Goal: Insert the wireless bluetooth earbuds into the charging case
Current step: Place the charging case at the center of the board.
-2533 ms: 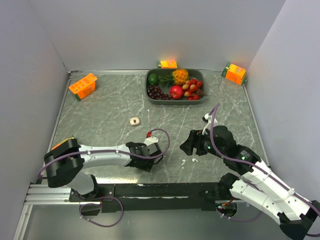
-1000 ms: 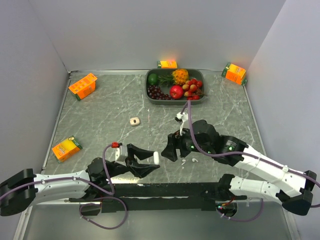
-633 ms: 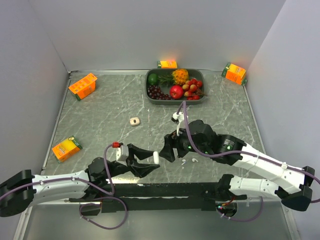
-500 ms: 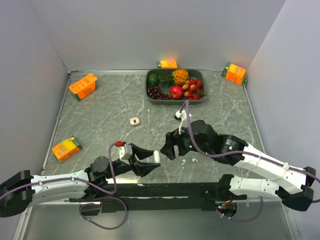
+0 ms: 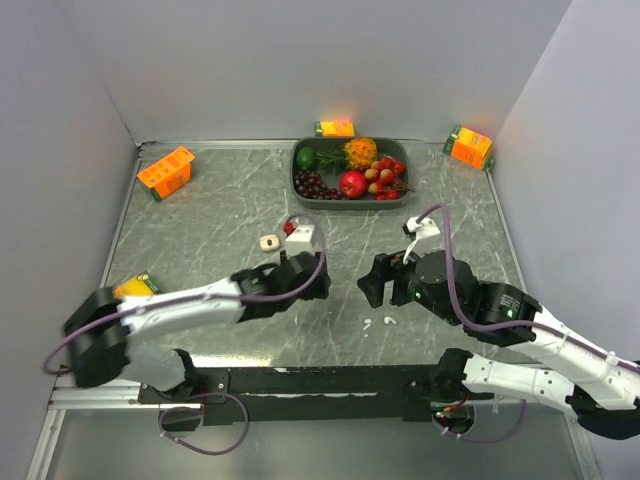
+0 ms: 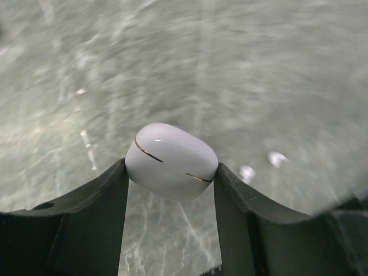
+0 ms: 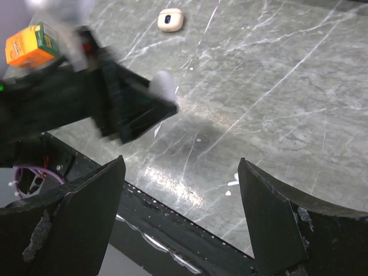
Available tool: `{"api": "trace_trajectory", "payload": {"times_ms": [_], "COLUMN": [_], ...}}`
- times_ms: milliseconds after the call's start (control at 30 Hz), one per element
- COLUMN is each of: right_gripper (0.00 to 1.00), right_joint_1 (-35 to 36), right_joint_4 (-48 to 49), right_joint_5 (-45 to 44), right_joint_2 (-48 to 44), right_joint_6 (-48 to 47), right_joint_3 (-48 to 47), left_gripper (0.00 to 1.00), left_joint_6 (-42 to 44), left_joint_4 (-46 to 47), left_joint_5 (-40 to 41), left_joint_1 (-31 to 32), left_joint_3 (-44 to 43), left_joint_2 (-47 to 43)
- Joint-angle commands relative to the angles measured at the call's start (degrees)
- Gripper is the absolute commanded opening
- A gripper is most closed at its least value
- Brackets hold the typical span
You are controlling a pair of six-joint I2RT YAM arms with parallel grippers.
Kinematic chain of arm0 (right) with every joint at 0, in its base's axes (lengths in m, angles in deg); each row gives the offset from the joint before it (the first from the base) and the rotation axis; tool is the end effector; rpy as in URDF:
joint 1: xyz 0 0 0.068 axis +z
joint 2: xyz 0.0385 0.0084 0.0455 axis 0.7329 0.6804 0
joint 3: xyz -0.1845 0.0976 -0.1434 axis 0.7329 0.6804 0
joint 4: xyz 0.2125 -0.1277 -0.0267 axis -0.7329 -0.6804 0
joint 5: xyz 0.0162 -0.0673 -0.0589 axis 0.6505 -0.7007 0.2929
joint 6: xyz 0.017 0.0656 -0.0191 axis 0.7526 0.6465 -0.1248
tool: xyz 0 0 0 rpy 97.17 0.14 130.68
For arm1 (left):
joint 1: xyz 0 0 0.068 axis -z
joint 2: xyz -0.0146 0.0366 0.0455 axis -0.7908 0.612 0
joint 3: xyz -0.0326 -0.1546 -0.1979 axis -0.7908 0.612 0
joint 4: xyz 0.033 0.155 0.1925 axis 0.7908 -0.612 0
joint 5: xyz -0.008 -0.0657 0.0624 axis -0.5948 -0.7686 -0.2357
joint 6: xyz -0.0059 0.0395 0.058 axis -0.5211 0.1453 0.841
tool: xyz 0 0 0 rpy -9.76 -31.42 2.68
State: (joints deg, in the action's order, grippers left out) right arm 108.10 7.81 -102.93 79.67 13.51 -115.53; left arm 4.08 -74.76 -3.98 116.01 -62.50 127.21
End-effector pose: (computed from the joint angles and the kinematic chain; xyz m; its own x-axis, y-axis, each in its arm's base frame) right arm 0.0971 0.1335 0.3369 -0.5458 -0.0022 -0.8379 -0.4578 0.8383 0.2960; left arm 0.1489 -0.2448 0.2260 -0.6391 -0.1293 -0.7582 0.2796 0.8793 -0.3856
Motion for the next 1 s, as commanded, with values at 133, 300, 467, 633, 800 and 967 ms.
{"api": "trace_trajectory", "payload": {"times_ms": [133, 300, 467, 633, 800, 967], "right_gripper": [0.87, 0.87, 0.87, 0.87, 0.87, 0.87], "right_joint_1": [-0.33, -0.33, -0.41, -0.41, -0.33, -0.33], "right_joint_4": [-1.26, -0.9, -0.64, -0.46, -0.9, -0.73], "right_joint_5": [-1.37, -0.49, 0.12, 0.12, -0.84, -1.02], "right_joint_2": [-2.56, -4.68, -6.0, -6.96, -7.49, -7.41], "right_joint_6": [2.94, 4.43, 4.87, 4.53, 4.26, 4.08], "right_joint_3": [-0.92, 0.58, 1.55, 2.51, 2.86, 2.87], "left_gripper": [0.01, 0.01, 0.01, 0.2, 0.46, 0.86], "left_joint_6": [-28.0, -36.62, -36.38, -33.83, -29.96, -26.8], "left_joint_4": [-28.08, -31.94, -32.56, -31.77, -30.02, -30.62], "left_joint_5": [-1.12, -1.04, -0.68, -3.4, -4.99, -3.77], "left_joint_1": [-3.45, -6.61, -7.58, -8.46, -8.55, -8.55], "left_joint_3": [-14.28, -16.82, -18.23, -18.32, -16.83, -16.65], "left_joint_2": [20.49, 27.26, 29.73, 31.49, 29.74, 25.69]}}
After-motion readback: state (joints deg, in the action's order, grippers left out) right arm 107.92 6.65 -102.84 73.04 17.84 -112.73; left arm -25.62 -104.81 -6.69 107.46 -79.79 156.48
